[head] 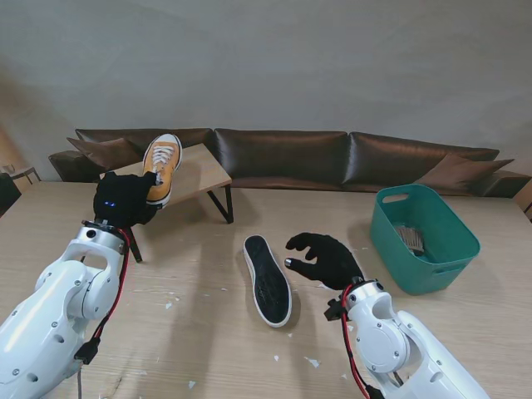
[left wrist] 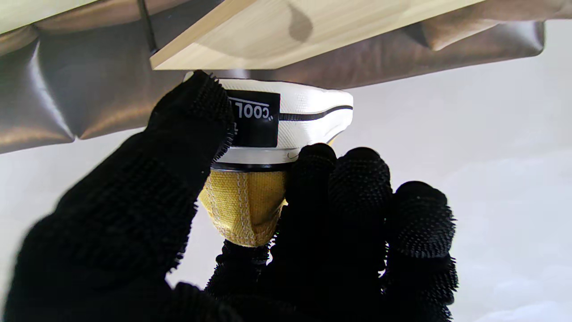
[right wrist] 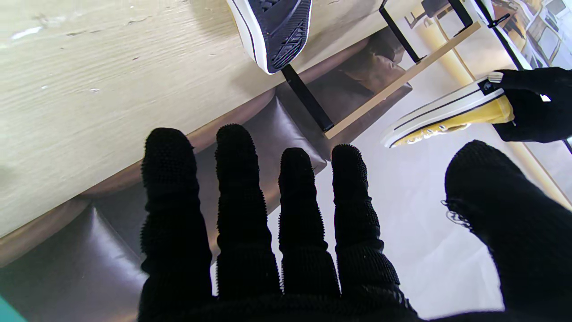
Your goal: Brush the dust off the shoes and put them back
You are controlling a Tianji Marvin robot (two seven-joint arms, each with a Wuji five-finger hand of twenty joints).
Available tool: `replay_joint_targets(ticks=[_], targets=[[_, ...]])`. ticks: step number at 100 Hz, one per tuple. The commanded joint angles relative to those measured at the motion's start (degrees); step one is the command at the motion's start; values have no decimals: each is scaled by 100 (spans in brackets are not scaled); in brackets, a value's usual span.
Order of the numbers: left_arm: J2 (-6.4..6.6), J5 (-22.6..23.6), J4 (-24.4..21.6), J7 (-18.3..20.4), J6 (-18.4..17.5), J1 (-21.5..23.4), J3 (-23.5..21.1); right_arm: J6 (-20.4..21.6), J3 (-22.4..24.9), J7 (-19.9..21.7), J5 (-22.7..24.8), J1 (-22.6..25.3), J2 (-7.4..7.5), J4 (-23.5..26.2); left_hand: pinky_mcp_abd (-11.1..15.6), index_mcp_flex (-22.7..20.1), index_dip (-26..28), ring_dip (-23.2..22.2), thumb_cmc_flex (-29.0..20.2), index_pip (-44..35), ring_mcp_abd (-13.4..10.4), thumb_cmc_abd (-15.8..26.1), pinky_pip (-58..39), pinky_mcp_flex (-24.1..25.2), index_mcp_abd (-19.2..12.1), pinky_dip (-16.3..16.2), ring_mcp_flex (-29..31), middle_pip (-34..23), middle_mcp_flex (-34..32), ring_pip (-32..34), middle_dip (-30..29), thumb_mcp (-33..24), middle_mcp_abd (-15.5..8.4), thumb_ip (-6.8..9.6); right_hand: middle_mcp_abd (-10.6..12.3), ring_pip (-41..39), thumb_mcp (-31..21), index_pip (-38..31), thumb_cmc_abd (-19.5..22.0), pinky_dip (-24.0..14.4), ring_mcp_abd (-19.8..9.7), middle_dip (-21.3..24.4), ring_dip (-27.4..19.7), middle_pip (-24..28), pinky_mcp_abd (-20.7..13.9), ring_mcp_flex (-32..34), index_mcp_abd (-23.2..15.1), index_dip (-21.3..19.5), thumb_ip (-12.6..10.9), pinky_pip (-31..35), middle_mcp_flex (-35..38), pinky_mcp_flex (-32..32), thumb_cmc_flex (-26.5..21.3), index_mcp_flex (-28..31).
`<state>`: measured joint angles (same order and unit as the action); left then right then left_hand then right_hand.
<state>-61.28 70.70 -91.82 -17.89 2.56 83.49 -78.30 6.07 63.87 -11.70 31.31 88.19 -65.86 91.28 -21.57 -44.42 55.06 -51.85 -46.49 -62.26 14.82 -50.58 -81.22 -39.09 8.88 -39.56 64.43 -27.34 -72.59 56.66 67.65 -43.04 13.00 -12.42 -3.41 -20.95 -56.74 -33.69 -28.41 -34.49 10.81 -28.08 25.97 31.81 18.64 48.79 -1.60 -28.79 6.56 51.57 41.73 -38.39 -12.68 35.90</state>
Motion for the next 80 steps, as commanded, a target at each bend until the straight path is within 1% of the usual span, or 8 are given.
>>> replay_joint_targets(ticks=[1, 25, 41, 55, 69, 77, 80], targets=[[20, -14, 72, 62, 58, -67, -67, -16, -13, 112, -3, 76, 2, 115, -215, -677, 991, -69, -694, -1926, -133, 500, -186, 53, 848, -47, 204, -100, -168, 85, 139, -701, -448, 298, -75, -24, -19, -40, 176, -97, 32, 67, -11, 19, 104, -13, 24, 34, -126, -106, -37, 2010, 151, -257], [39, -12, 499, -10, 191, -275, -71, -37, -5, 173, -21, 110, 13, 167, -220, -675, 1010, -67, -732, -1909, -100, 526, -180, 88, 859, -42, 146, -75, -128, 74, 150, -643, -413, 289, -82, -30, -22, -43, 191, -97, 33, 66, -11, 27, 101, -16, 37, 34, -128, -105, -43, 2017, 155, -269], [65, -14, 745, 98, 222, -486, -24, -46, -3, 205, -41, 120, 17, 179, -212, -657, 1004, -55, -767, -1857, -71, 576, -153, 115, 867, -29, 114, -24, -113, 48, 140, -516, -393, 277, -86, -31, -25, -46, 198, -97, 42, 67, -12, 28, 105, -24, 41, 34, -130, -105, -51, 2020, 152, -276], [50, -147, 960, 65, 274, -669, 84, -42, -4, 240, -46, 125, 24, 187, -186, -660, 1004, -39, -764, -1843, -74, 572, -149, 100, 853, -18, 100, 23, -99, 23, 98, -464, -413, 252, -82, -34, -28, -49, 214, -96, 36, 67, -13, 31, 99, -26, 46, 34, -132, -105, -60, 2023, 154, -280], [42, -244, 1094, 99, 339, -760, 182, -37, -2, 260, -53, 125, 28, 190, -34, -701, 882, 67, -792, -1684, -42, 534, -194, 132, 773, 7, 10, 208, -32, -152, -30, -247, -436, 131, -87, -37, -28, -54, 221, -96, 38, 68, -14, 35, 94, -27, 47, 34, -134, -104, -58, 2026, 158, -279], [56, -210, 1113, 197, 374, -758, 208, -39, -1, 264, -61, 120, 27, 186, 39, -713, 777, 138, -728, -1614, -45, 479, -215, 136, 712, 33, -35, 333, 21, -250, -116, -208, -423, 128, -92, -38, -29, -53, 227, -96, 36, 69, -14, 34, 96, -28, 48, 35, -135, -102, -61, 2026, 157, -283], [61, -200, 1109, 253, 391, -749, 209, -39, -1, 264, -69, 119, 26, 185, 96, -705, 703, 220, -712, -1574, -49, 445, -196, 177, 687, 64, -123, 475, 101, -390, -222, -208, -363, 123, -96, -38, -30, -56, 229, -95, 37, 70, -15, 33, 93, -30, 54, 34, -135, -103, -67, 2029, 155, -278]])
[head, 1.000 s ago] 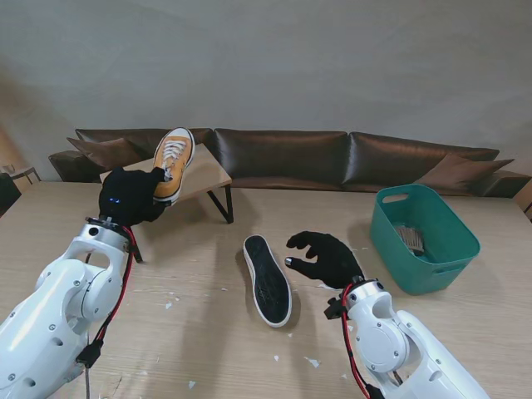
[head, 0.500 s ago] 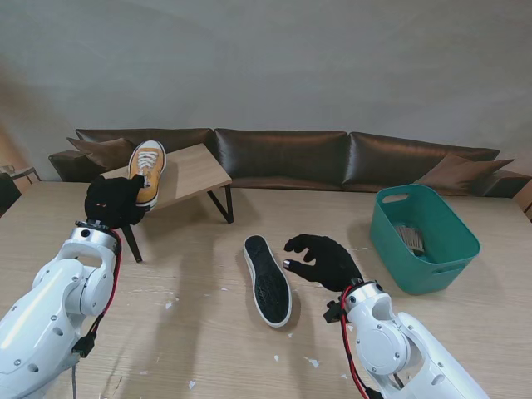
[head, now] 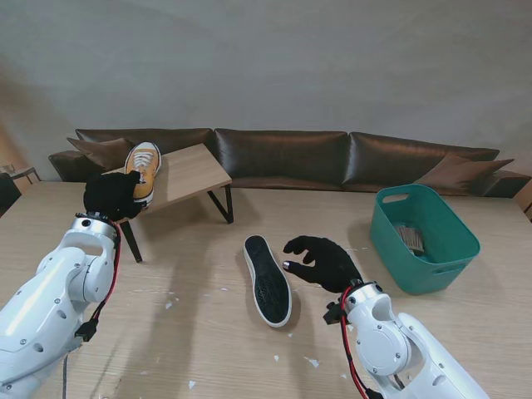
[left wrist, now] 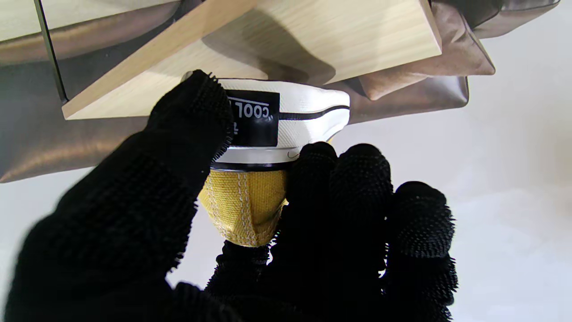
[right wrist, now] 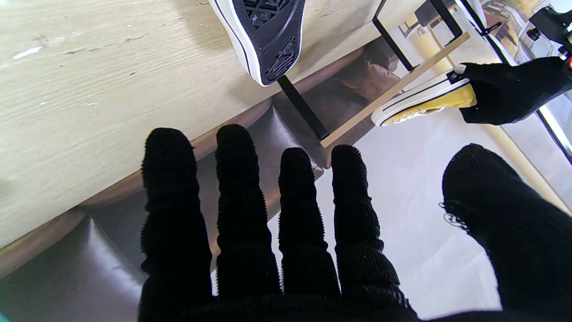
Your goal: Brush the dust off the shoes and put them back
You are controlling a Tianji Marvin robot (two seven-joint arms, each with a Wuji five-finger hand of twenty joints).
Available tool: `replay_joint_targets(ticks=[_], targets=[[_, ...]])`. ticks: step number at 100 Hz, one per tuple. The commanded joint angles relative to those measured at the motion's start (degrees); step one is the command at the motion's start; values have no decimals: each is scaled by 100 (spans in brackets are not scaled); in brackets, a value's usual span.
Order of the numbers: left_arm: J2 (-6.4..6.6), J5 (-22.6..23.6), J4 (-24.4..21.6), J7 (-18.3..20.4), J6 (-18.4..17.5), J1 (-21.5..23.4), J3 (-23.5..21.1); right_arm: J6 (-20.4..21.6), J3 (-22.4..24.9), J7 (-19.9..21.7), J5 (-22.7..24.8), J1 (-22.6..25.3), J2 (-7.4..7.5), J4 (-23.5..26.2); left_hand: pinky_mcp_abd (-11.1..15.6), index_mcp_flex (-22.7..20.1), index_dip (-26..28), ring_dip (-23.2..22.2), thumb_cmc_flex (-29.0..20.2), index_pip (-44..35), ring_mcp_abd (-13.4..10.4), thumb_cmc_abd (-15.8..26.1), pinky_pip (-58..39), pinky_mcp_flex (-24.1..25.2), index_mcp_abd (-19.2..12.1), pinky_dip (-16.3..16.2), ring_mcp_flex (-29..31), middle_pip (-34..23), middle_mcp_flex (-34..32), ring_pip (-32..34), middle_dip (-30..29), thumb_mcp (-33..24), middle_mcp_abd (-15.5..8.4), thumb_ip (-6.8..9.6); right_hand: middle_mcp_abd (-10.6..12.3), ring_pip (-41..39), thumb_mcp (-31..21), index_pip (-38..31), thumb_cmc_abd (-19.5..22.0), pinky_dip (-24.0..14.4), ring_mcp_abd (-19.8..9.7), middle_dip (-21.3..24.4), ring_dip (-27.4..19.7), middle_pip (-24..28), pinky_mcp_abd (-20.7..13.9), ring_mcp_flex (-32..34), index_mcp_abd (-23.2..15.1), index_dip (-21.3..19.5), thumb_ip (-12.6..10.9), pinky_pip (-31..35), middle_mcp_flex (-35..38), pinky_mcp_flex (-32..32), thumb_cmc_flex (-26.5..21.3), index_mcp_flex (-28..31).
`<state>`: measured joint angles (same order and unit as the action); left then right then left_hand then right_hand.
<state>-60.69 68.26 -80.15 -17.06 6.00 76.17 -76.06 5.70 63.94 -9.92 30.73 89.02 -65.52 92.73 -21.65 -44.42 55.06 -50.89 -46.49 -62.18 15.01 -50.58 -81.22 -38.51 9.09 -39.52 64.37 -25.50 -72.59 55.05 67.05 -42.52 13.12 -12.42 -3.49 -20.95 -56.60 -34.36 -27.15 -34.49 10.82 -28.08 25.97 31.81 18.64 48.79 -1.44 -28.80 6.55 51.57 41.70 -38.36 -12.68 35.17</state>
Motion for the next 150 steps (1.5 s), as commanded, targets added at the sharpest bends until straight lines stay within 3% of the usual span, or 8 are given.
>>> replay_joint_targets(ticks=[1, 22, 36, 52, 61, 83, 116, 150], targets=[[3, 46, -58, 188, 52, -14, -14, -3, -8, 86, -14, 35, -9, 40, 104, -705, 703, 124, -713, -1582, -68, 445, -196, 119, 666, 60, -118, 291, 101, -229, -161, -260, -375, 123, -86, -38, -44, 15, 104, -95, 38, 69, -15, 36, 92, -32, 34, 35, -134, -103, -58, 2026, 155, -214], [4, -1, -82, 377, 191, 95, -34, 2, -8, 92, -35, 29, -10, 31, 185, -352, 60, 465, -220, -930, 153, 594, -57, 414, 447, 181, -531, 353, 674, -763, -978, -509, -2, 43, -100, -42, -48, 12, 116, -94, 23, 70, -16, 38, 92, -34, 29, 36, -135, -104, -73, 2033, 154, -214], [-2, -20, -141, 384, 189, 196, -87, 7, -18, 106, -39, 19, -8, 21, 71, 89, -762, 657, -236, 197, 303, 727, 329, 797, 327, 220, -915, 338, 1235, -1190, -2433, 59, 230, 74, -100, -45, -47, 6, 123, -94, 37, 70, -16, 43, 95, -36, 31, 34, -134, -101, -73, 2030, 160, -209], [6, 28, -255, 401, 134, 323, -163, 8, -26, 159, -62, 9, 1, 16, -105, 113, -1246, 887, 7, 1384, 399, 939, 817, 1120, 378, 357, -1205, 516, 1541, -1601, -2771, 50, 365, 128, -107, -43, -43, 9, 135, -91, 30, 73, -18, 39, 85, -50, 30, 35, -136, -107, -89, 2040, 158, -218], [12, 59, -334, 456, 95, 388, -217, 4, -27, 191, -70, 6, 6, 18, -198, 24, -1992, 1022, 571, 2986, 512, 1175, 1043, 1294, 523, 394, -1382, 718, 1723, -1848, -3023, -483, 460, 497, -106, -40, -42, 8, 139, -91, 25, 74, -21, 40, 85, -60, 37, 35, -136, -110, -95, 2049, 158, -216], [25, 112, -435, 521, 11, 468, -318, 1, -25, 243, -98, 3, 13, 29, -408, 456, -3266, 1628, 1055, 4949, 981, 1442, 1654, 1793, 676, 424, -2093, 1490, 2367, -2819, -3965, 45, 804, 556, -111, -45, -36, 6, 157, -93, 35, 73, -21, 47, 78, -61, 39, 33, -139, -109, -100, 2047, 158, -219], [27, 191, -741, 483, -250, 632, -518, -16, -25, 276, -109, 0, 18, 37, -752, 1078, -3951, 2749, 1731, 5576, 1554, 2050, 3402, 2611, 692, 1054, -3441, 2154, 3566, -4062, -5252, 907, 1399, 484, -117, -51, -33, 9, 159, -96, 27, 74, -22, 49, 80, -64, 33, 33, -139, -105, -106, 2045, 157, -224], [-13, -54, -1591, 764, -880, 885, -652, -53, -24, 313, -91, -7, 28, 43, -467, 1142, -4035, 2857, 1458, 5520, 1452, 2736, 4124, 3019, 588, 951, -3914, 2070, 3746, -4248, -5198, 1753, 1026, 700, -112, -51, -14, 15, 153, -99, 45, 76, -23, 47, 76, -80, 38, 34, -137, -100, -134, 2042, 167, -231]])
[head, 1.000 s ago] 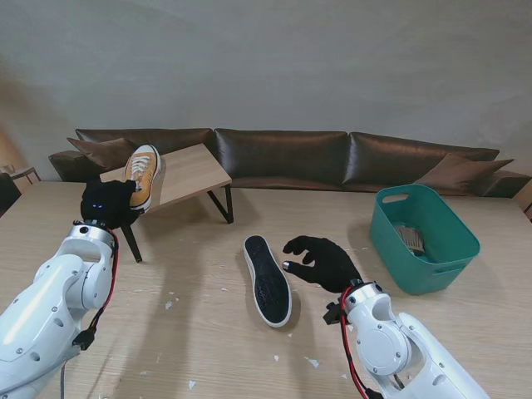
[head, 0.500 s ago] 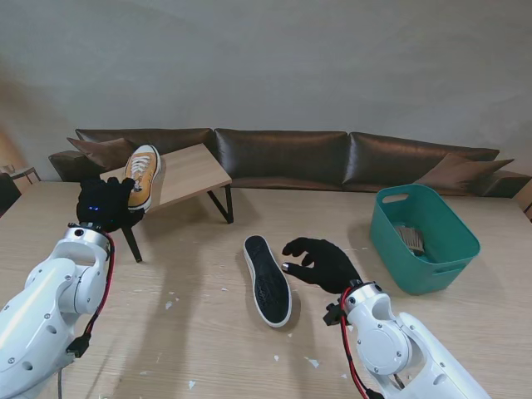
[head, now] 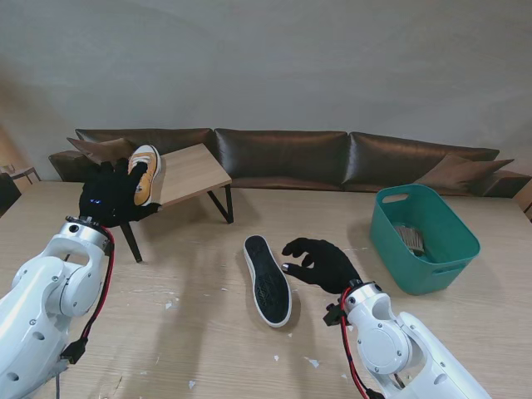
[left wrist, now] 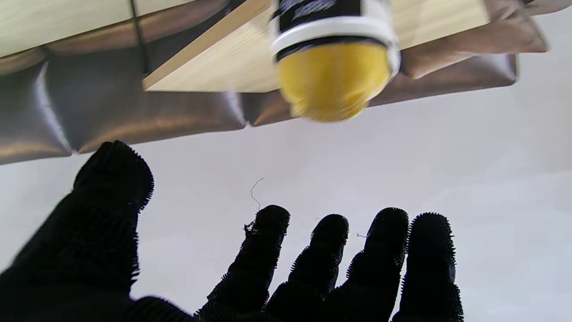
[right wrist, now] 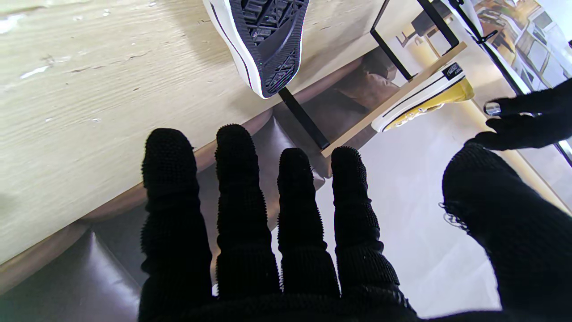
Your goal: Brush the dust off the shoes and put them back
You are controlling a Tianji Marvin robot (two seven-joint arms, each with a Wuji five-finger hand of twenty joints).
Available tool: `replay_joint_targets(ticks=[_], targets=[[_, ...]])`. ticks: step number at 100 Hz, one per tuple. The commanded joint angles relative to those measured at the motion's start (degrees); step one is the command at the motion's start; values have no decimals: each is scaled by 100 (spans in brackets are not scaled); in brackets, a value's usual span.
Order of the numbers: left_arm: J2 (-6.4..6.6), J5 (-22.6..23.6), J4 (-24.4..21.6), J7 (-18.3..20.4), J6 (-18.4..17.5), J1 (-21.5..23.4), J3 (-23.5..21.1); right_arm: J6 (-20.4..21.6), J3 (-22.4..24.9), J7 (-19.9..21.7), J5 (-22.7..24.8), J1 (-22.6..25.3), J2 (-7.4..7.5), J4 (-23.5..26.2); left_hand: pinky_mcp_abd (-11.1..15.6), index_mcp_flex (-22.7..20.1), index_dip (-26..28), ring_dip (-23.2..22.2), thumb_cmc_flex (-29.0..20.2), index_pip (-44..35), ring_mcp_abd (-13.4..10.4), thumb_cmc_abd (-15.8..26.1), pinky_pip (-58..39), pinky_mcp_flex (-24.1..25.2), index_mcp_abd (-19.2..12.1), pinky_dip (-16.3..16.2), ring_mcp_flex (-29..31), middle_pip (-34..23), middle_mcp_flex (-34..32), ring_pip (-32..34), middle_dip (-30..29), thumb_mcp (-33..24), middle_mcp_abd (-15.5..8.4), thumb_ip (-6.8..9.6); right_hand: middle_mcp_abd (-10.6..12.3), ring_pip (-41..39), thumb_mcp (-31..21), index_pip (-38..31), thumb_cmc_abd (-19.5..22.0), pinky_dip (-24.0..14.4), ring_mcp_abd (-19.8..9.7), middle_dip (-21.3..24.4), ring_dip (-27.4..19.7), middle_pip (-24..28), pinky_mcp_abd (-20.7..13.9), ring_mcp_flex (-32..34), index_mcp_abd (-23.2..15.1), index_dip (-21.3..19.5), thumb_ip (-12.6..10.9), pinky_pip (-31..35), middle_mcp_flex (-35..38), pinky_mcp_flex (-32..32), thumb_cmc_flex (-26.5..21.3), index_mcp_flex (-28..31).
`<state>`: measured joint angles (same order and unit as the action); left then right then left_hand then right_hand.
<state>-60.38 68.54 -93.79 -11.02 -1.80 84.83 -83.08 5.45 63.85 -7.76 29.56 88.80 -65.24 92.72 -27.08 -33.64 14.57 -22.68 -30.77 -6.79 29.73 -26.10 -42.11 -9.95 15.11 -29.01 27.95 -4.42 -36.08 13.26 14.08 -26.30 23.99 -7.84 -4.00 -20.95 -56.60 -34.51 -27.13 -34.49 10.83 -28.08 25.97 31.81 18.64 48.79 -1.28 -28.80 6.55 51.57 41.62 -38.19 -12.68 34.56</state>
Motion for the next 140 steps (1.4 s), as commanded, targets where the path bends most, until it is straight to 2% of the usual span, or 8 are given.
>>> replay_joint_targets(ticks=[1, 20, 37, 49, 100, 109, 120, 140], targets=[[-46, -105, -254, 178, -116, 27, 58, -32, -14, 100, 28, 15, 1, 45, 76, 64, 14, 36, -114, -19, -20, 288, 213, 163, -14, -99, -271, -38, 94, -69, 99, 130, -61, 242, -59, -51, -14, 31, 152, -100, 40, 75, -23, 48, 76, -81, 22, 35, -137, -99, -121, 2025, 166, -171], [-108, -740, -643, 438, -465, 133, 309, -90, -4, 108, 45, 19, 2, 59, 153, -176, 171, -61, -338, -160, -127, 464, 165, 136, -75, -291, -139, -130, -197, 25, 288, 328, -229, 299, -68, -55, -7, 40, 142, -99, 40, 75, -23, 48, 77, -86, 22, 37, -139, -102, -136, 2031, 159, -176], [-159, -1457, -881, 757, -562, 295, 561, -135, 10, 102, 75, 21, 3, 63, 200, -259, 256, -69, -435, -213, -205, 493, 183, 164, -125, -328, -105, -146, -295, 10, 350, 356, -312, 316, -70, -56, 1, 43, 138, -97, 46, 76, -23, 47, 80, -91, 20, 36, -138, -108, -152, 2040, 164, -178], [-181, -1770, -891, 793, -639, 448, 695, -156, 15, 86, 79, 10, -1, 49, 180, -364, 323, -82, -516, -262, -231, 499, 197, 127, -134, -354, -25, -162, -382, 21, 390, 369, -346, 326, -68, -54, 6, 48, 129, -99, 45, 75, -24, 49, 79, -100, 23, 36, -138, -109, -156, 2042, 162, -184], [-323, -2770, -286, 389, -741, 824, 1231, -473, -68, 180, 163, -63, 14, 15, 179, -708, 569, -179, -778, -433, -308, 523, 210, 87, -134, -467, 231, -235, -693, 115, 520, 376, -424, 350, -79, -52, 73, 89, 106, -110, 68, 75, -22, 44, 72, -163, 72, 39, -132, -114, -272, 2065, 189, -261], [-362, -2938, -138, 278, -720, 804, 1284, -657, -161, 151, 237, -125, 6, -13, 143, -781, 605, -187, -859, -459, -252, 502, 253, 121, -84, -478, 215, -230, -718, 100, 530, 371, -392, 357, -96, -53, 109, 101, 82, -116, 71, 77, -22, 35, 63, -181, 97, 40, -125, -105, -329, 2061, 204, -278], [-345, -3012, -131, 424, -687, 838, 1221, -1086, -358, 152, 403, -299, -1, -40, 185, -795, 637, -196, -887, -458, -267, 551, 325, 163, -81, -496, 168, -218, -704, 75, 541, 402, -390, 357, -101, -58, 179, 132, 43, -130, 70, 77, -21, 30, 35, -199, 144, 46, -115, -79, -422, 2047, 225, -331], [-334, -2928, -181, 414, -661, 952, 1070, -2058, -987, 127, 678, -1015, -79, -330, 175, -881, 687, -210, -931, -477, -258, 590, 441, 188, -66, -539, 157, -226, -761, 52, 564, 455, -371, 367, -94, -84, 388, 141, -29, -154, 38, 59, -18, 85, -31, -262, 215, 31, -99, -3, -576, 2044, 285, -410]])
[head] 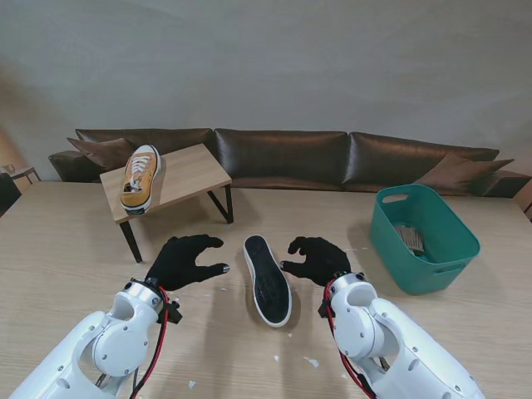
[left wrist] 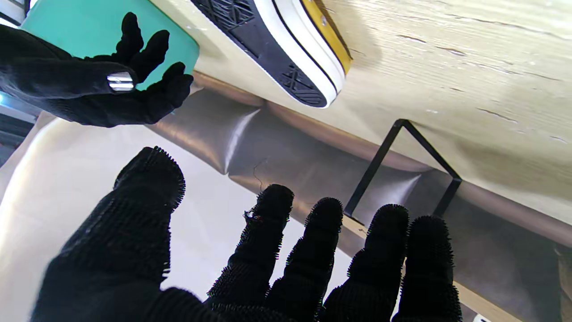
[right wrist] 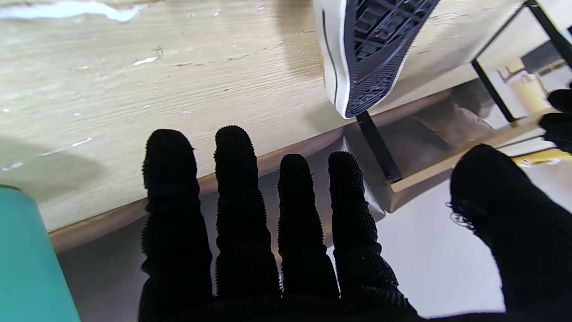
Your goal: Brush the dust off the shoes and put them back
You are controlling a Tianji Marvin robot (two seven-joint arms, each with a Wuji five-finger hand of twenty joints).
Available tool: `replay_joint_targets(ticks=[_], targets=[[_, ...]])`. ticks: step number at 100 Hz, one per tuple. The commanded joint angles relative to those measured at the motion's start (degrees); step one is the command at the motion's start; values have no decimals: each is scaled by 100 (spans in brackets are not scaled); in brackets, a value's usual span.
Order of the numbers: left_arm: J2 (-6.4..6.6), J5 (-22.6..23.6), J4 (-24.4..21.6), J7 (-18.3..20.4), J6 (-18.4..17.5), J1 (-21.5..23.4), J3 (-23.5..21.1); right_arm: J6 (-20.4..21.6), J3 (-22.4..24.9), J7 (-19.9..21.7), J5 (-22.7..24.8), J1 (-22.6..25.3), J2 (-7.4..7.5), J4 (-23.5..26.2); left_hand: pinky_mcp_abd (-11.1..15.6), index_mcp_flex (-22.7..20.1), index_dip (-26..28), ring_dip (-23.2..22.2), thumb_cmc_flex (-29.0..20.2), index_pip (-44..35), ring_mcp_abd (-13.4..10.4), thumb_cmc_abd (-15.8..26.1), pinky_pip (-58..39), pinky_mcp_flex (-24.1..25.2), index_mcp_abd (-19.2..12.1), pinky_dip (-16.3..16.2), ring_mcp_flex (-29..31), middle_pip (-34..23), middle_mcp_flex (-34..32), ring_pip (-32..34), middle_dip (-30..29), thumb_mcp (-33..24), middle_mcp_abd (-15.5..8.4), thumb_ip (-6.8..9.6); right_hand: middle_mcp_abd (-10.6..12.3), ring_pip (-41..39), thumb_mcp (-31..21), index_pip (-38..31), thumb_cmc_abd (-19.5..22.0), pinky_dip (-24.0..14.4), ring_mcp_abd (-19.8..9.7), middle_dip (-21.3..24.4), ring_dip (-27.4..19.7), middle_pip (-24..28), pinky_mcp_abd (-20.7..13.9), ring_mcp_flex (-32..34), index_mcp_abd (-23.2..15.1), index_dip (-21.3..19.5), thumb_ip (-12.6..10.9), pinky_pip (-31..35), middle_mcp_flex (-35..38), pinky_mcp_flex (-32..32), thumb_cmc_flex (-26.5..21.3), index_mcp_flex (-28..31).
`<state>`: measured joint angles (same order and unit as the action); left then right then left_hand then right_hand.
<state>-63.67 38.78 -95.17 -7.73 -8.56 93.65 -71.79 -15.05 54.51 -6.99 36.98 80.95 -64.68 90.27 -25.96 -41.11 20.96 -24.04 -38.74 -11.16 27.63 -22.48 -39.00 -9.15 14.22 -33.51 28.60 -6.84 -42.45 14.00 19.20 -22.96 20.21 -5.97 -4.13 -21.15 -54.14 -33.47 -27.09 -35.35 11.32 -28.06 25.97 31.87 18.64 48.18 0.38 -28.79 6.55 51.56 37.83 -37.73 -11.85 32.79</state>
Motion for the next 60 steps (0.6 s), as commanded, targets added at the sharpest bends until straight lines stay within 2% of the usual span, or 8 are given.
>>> replay_joint_targets(ticks=[1, 22, 39, 60], targets=[[-5, 53, -50, 84, 14, 79, -68, -52, -90, 44, -64, -272, -143, -110, 63, -138, 50, -74, -138, -42, -47, 232, 133, 106, 28, -92, 90, 16, -126, -23, 53, 123, 12, 181, -80, -68, 154, 39, -36, -68, 0, 56, -17, 82, -33, -203, 52, 30, -98, 0, -205, 2001, 206, -241], [-13, 106, -135, -2, -20, 187, -208, -865, -953, 52, -49, -1228, -315, -806, 64, -218, 96, -81, -166, -69, -46, 259, 252, 105, 40, -131, 91, 3, -190, -36, 75, 175, 38, 194, -39, -110, 593, 5, -72, -54, -60, 68, -41, 163, -85, -314, 179, 8, -116, 54, -340, 2068, 237, -372], [-13, 104, -176, 7, -24, 225, -268, -1337, -1617, 13, -321, -1888, -558, -1491, 55, -267, 124, -83, -190, -84, -46, 276, 338, 115, 42, -160, 84, -6, -230, -45, 92, 196, 49, 202, -38, -100, 1042, 68, -23, -40, -94, 92, -68, 170, -121, -488, 271, 73, -152, 48, -482, 2169, 238, -461], [-10, 138, -220, 2, -30, 279, -323, -1934, -2245, 288, -535, -2346, -752, -1893, 59, -315, 155, -85, -208, -107, -52, 298, 429, 102, 44, -190, 85, -8, -254, -49, 105, 222, 40, 209, -81, -113, 1505, 166, 21, -42, -170, 65, -76, 228, -212, -893, 377, 157, -295, -40, -855, 2424, 363, -616]])
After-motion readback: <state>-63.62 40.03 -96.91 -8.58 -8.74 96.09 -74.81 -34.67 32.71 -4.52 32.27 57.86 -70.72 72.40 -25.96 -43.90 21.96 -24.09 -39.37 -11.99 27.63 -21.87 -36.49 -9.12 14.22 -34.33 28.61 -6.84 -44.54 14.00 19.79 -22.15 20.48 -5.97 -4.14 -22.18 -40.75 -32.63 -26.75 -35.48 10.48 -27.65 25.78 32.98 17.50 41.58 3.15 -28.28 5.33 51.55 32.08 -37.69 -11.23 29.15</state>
